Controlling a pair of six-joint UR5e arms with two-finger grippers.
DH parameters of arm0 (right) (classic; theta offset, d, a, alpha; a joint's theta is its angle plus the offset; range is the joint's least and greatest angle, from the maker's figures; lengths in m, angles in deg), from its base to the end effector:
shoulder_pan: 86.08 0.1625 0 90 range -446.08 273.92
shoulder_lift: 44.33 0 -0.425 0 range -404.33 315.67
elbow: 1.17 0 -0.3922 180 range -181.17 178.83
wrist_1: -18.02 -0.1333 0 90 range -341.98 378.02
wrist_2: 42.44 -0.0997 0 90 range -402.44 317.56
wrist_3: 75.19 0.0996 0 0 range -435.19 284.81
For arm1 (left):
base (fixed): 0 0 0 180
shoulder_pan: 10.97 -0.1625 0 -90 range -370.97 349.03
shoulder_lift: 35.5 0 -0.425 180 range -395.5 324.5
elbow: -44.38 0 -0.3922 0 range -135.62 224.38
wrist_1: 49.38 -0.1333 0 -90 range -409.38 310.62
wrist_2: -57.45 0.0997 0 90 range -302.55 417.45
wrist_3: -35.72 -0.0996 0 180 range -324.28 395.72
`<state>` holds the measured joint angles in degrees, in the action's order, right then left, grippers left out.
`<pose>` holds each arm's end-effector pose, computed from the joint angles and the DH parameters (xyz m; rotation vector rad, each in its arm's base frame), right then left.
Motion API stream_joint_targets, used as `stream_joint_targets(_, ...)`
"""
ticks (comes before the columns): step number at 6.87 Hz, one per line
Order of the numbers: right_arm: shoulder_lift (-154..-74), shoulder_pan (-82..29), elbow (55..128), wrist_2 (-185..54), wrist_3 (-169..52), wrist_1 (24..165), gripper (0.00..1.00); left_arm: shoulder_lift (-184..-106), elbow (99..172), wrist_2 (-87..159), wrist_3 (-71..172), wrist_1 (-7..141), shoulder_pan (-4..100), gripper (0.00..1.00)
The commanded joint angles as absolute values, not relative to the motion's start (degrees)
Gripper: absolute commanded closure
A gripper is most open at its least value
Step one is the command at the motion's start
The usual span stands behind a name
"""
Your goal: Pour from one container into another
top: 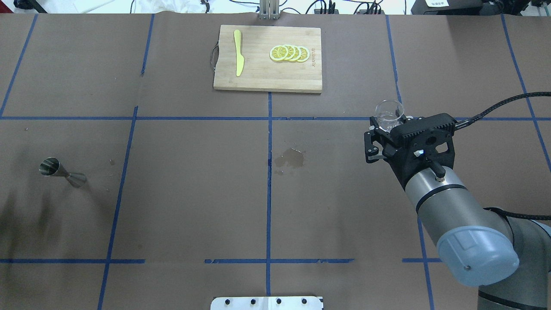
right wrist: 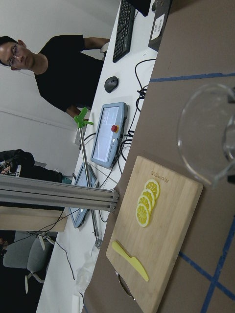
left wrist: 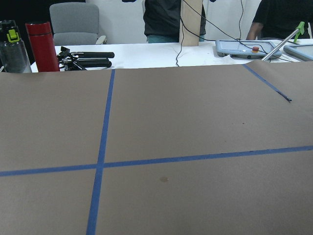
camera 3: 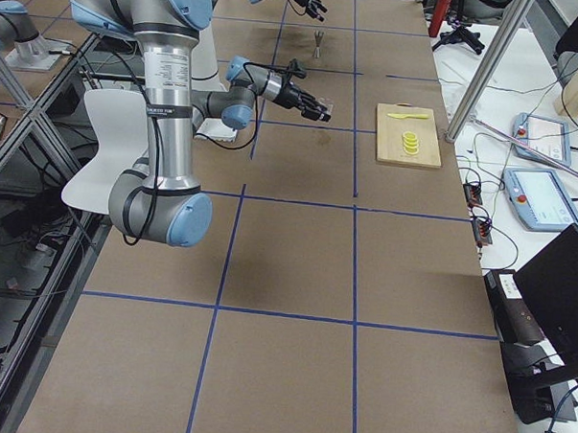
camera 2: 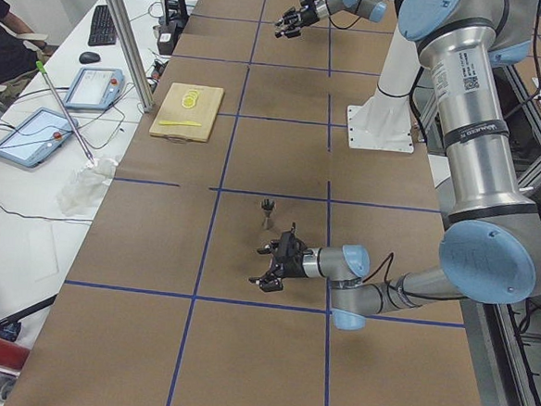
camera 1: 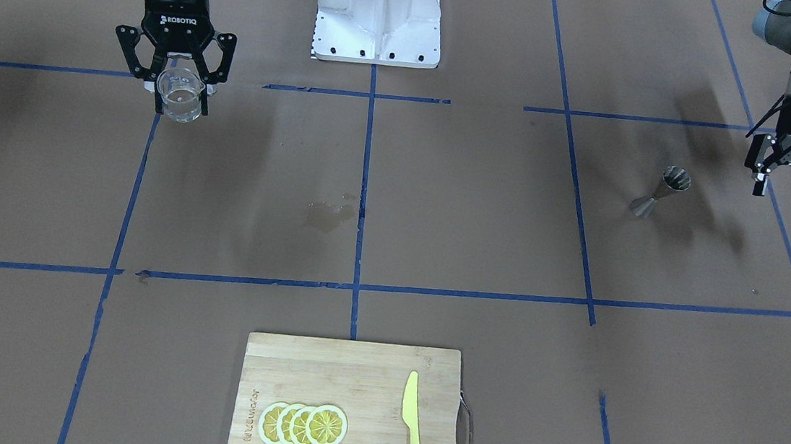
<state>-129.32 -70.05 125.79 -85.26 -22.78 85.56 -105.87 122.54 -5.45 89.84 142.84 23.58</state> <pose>-0.3590 -0.3178 0.2629 1.1202 -0.6074 0.1384 0.1526 -0.3220 0.7027 1.0331 0.7516 -0.2718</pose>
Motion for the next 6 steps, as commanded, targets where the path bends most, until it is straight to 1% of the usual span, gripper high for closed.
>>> stream_joint_targets(1, -129.2, -69.3, 125.8, -87.1, -22.8, 85.5, 1.0, -114.8, 122.6, -18.8, 79.5, 134.3, 38.2, 0.0)
stream_joint_targets(3, -129.4, -67.9, 125.4, -90.0, -22.7, 85.6, 1.0, -121.2, 122.8, -33.2, 69.5, 124.9, 50.9, 0.0)
stream_joint_targets(6, -129.3, -67.2, 121.1, -89.9, -19.4, 85.3, 1.0, -123.2, 126.8, -51.4, 67.0, 112.1, 58.1, 0.0)
